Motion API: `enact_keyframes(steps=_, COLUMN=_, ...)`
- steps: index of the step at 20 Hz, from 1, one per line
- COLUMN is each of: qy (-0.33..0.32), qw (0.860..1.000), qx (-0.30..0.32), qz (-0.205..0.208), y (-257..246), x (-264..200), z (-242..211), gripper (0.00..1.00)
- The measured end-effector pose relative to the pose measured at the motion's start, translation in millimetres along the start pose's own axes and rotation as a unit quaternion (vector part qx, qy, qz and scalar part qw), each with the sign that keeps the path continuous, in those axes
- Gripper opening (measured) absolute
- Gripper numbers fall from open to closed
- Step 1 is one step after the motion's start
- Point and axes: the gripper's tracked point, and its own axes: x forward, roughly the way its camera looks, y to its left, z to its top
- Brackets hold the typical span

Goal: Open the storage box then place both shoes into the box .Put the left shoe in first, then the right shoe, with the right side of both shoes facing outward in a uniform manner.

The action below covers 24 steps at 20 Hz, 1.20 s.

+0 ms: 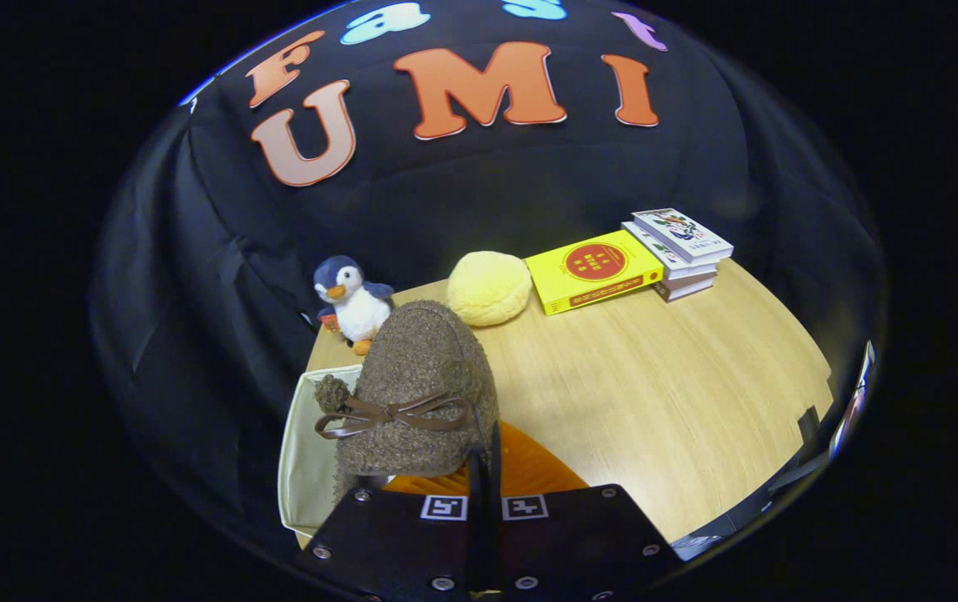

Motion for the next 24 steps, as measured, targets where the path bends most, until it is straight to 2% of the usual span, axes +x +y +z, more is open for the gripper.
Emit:
enact_keyframes(steps=3, qy=0.009, qw=1.000, qx=-0.012, qz=0.006, y=29, x=4, z=-11, gripper=0.01)
enact_keyframes(steps=10, qy=0.037, qw=0.999, qx=-0.039, qz=-0.001, y=59, x=31, z=-34, gripper=0.01)
enact_keyframes(steps=20, qy=0.064, qw=0.995, qx=-0.076, qz=-0.032, y=54, x=55, z=-54, gripper=0.03)
enact_keyframes(steps=24, qy=0.064, qw=0.993, qx=-0.096, qz=-0.034, y=57, x=55, z=-63, gripper=0.16)
